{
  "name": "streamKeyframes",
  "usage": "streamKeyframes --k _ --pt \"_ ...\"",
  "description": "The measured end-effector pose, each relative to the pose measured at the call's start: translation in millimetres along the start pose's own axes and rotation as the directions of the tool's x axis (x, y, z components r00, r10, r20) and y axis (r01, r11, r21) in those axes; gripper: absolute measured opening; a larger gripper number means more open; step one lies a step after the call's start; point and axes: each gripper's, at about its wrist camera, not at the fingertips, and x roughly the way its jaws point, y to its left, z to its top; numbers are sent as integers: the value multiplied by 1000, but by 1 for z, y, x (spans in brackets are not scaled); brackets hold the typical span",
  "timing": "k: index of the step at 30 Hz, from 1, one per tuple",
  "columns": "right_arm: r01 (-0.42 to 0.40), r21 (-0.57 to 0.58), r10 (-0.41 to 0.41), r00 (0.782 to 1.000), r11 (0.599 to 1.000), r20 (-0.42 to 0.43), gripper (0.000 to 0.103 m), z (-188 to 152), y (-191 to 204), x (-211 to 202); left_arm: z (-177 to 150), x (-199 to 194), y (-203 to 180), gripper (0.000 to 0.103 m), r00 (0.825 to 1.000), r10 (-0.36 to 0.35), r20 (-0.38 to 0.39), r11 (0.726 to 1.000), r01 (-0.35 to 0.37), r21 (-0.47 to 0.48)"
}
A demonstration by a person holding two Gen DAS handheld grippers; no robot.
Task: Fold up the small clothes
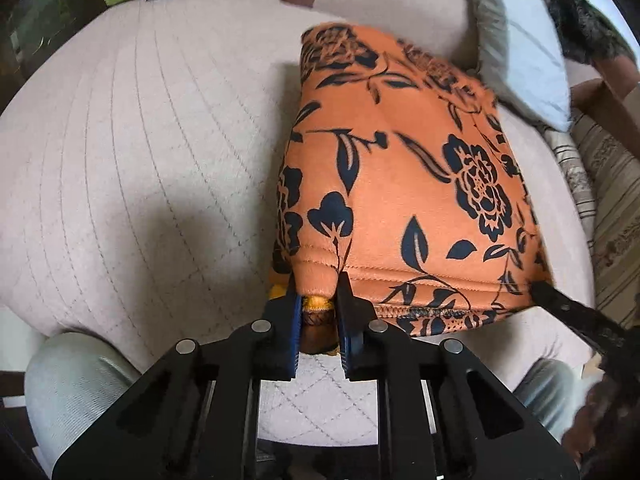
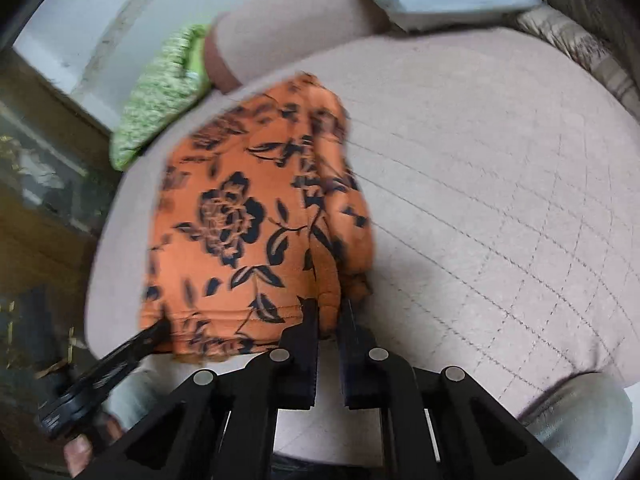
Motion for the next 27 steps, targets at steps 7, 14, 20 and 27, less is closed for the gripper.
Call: streamKeyframes --k 7,14,20,27 --pt "-156 30 156 988 987 0 13 -1 -12 -3 -4 -29 29 26 995 -103 6 994 103 -24" --pt "-180 -50 186 963 982 194 73 32 -1 -60 36 -55 47 57 988 -81 135 991 94 -98" --pt "-183 -70 193 963 981 186 75 97 18 -33 94 -19 31 57 993 -36 112 994 47 -98" --pt "-105 -92 104 994 990 -15 74 162 31 60 150 34 27 57 996 -16 83 992 26 -122"
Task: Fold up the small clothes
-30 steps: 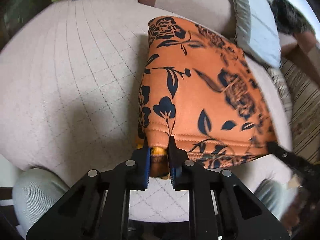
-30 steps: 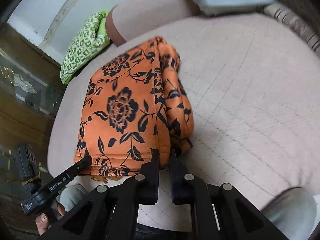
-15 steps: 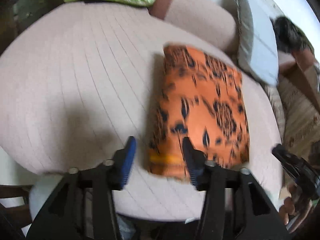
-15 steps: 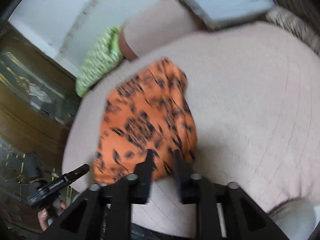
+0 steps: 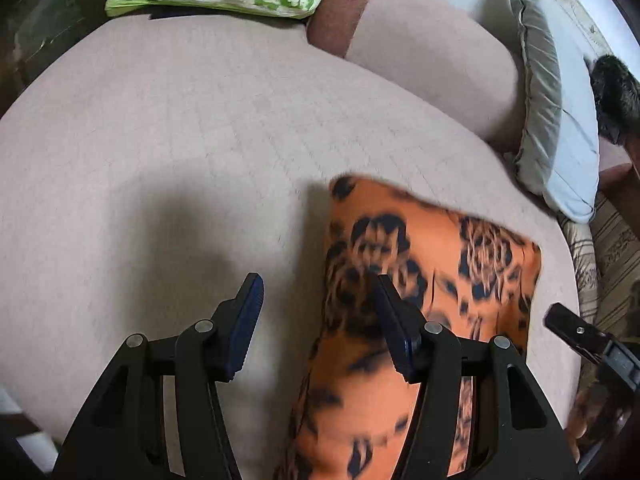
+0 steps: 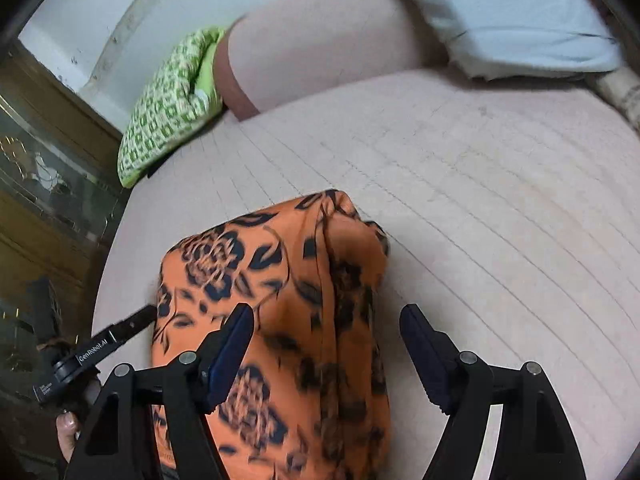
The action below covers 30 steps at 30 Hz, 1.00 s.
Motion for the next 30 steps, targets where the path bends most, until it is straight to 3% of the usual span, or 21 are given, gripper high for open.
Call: streamKeyframes --k 7,11,12,13,14,16,19,22,24,26,27,28,30 --pt "-30 37 32 998 999 -61 67 31 -10 49 36 25 8 57 998 -53 -38 998 52 -41" --pt "-83 137 96 991 987 -97 43 26 -32 66 41 46 21 59 984 -146 -99 986 137 -90" --pt "-96 155 112 989 983 -95 33 24 -37 65 40 46 23 56 982 -155 -104 985 146 -95" --pt "-121 172 137 987 978 -86 24 22 -41 61 40 45 24 46 979 -171 -110 983 161 -92" --pt "-127 180 143 987 975 -76 22 20 -42 53 39 42 22 35 974 -197 -111 979 189 -82" --pt "-91 138 99 994 986 -52 19 17 -33 36 38 36 16 33 978 -184 -102 982 180 -52" --pt "-21 113 30 997 993 -76 19 16 -30 48 36 45 5 34 989 -115 -92 993 117 13" --pt "-38 160 52 995 986 -90 21 15 -39 58 34 34 9 42 992 -103 -80 995 103 1" --pt "-79 156 87 995 985 -47 21 10 -33 35 29 17 15 42 987 -139 -82 990 140 9" --pt "-122 148 122 992 981 6 22 1 -30 6 16 2 24 46 968 -226 -111 973 230 21" --pt "-166 153 161 986 974 42 32 -10 -31 -13 6 -5 30 47 963 -241 -121 969 245 19" --pt "-201 162 194 979 966 58 52 -20 -32 -25 -3 -9 34 51 962 -240 -126 969 245 21" --pt "-222 178 212 974 959 74 62 -45 -35 -42 -28 -18 42 58 962 -238 -134 969 244 31"
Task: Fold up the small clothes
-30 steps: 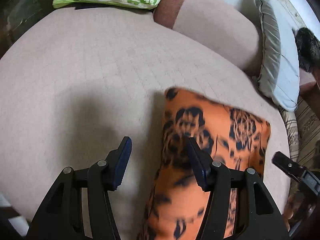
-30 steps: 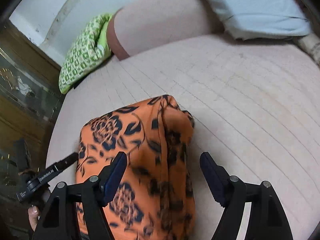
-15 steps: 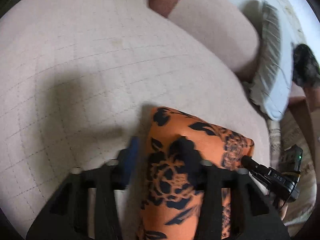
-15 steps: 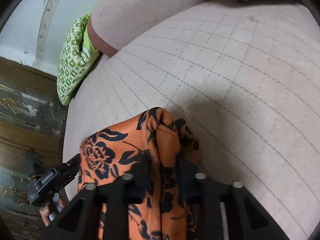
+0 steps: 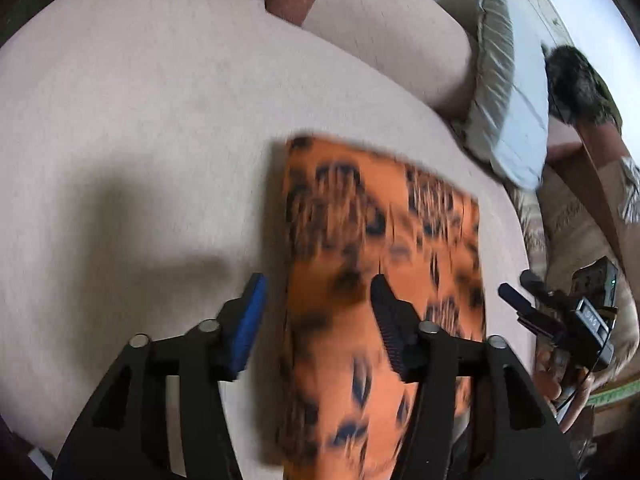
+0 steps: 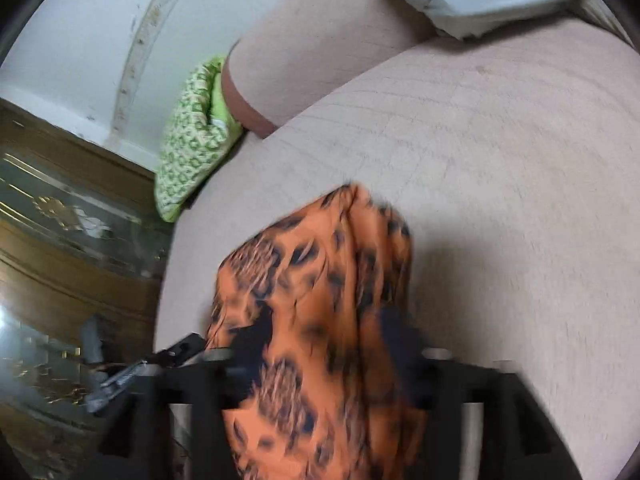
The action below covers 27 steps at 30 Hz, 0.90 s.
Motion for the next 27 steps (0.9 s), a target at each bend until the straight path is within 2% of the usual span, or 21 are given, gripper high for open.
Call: streamKeyframes --k 3,6,8,12,15,16,17,18,19,20,21,22,23,25,27 --pt "3 5 -3 998 1000 -55 62 -38 -1 -11 -34 -4 6 58 1000 -12 -25 1000 12 -9" --pt "83 -7 -83 992 997 -92 62 -74 -3 -13 -66 1 6 58 993 -79 -93 996 76 -36" --pt "99 -17 -100 986 995 -131 62 -93 -2 -8 -81 2 3 58 993 -70 -98 997 65 -45" --pt "166 7 -164 976 986 -144 62 -97 -10 2 -86 12 0 64 996 -12 -87 998 7 -57" --pt "96 98 -77 979 991 -187 62 -92 -26 14 -87 16 -1 63 996 -15 -90 996 7 -94" --pt "72 114 -50 981 991 -185 62 -92 -28 17 -87 17 -5 58 996 4 -94 997 -10 -72" --pt "65 130 -41 982 989 -182 62 -93 -30 18 -88 18 -8 47 995 13 -96 998 -19 -63" --pt "60 140 -35 983 988 -178 54 -93 -31 17 -87 19 -11 43 995 15 -101 998 -21 -61" --pt "46 142 -19 983 989 -185 47 -92 -30 20 -87 17 -11 32 995 17 -103 998 -23 -64" --pt "28 154 2 980 988 -197 30 -92 -31 20 -87 12 -13 23 995 11 -103 997 -18 -68" --pt "-3 170 39 977 985 -208 21 -92 -30 19 -86 5 -16 20 996 -2 -85 998 -3 -64" --pt "-44 166 79 975 985 -207 20 -92 -24 15 -86 -7 -20 18 998 -14 -58 999 11 -52" --pt "-35 110 56 979 993 -195 19 -92 -13 6 -87 -15 -23 18 998 -29 -46 999 27 -43" --pt "36 7 -34 980 999 -194 19 -97 7 -5 -90 -17 -24 18 998 -27 -56 999 25 -43" --pt "79 -12 -80 977 997 -200 19 -105 11 -5 -96 -2 -20 18 996 30 -86 999 -32 -23"
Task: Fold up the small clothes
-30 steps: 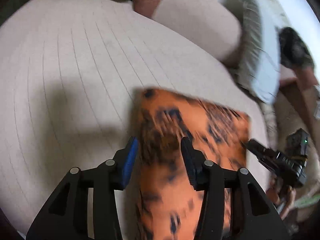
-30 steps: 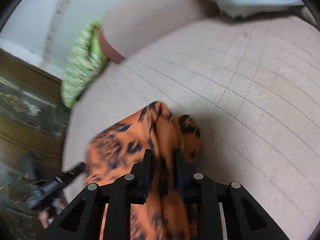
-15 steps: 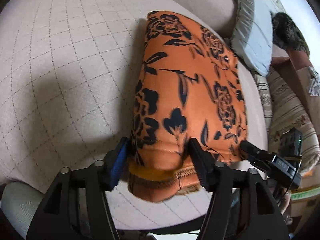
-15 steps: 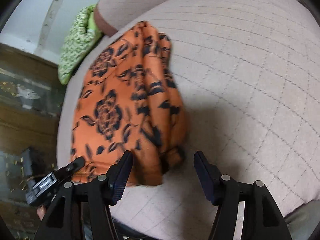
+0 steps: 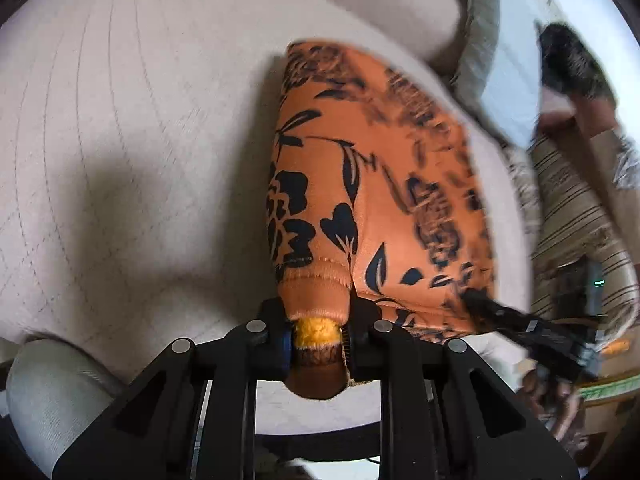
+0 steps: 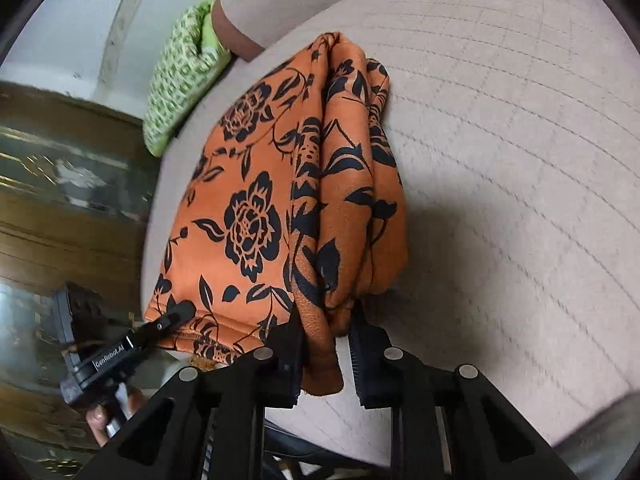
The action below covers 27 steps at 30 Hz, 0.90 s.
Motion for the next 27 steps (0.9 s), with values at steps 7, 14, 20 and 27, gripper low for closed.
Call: streamKeyframes --k 7,14,20,27 --pt "-41 26 40 999 999 25 36 0 -19 -4 -7 -6 0 39 999 29 19 999 -29 21" --pt "143 -63 -134 982 988 134 68 22 -12 -27 -2 -4 -2 51 997 63 46 997 -65 46" --pt "189 -66 -179 976 980 126 68 50 -5 -6 0 14 2 55 998 66 13 997 -66 26" --pt "156 -25 -151 981 988 122 49 52 -7 10 5 14 -4 55 997 70 36 997 -72 34"
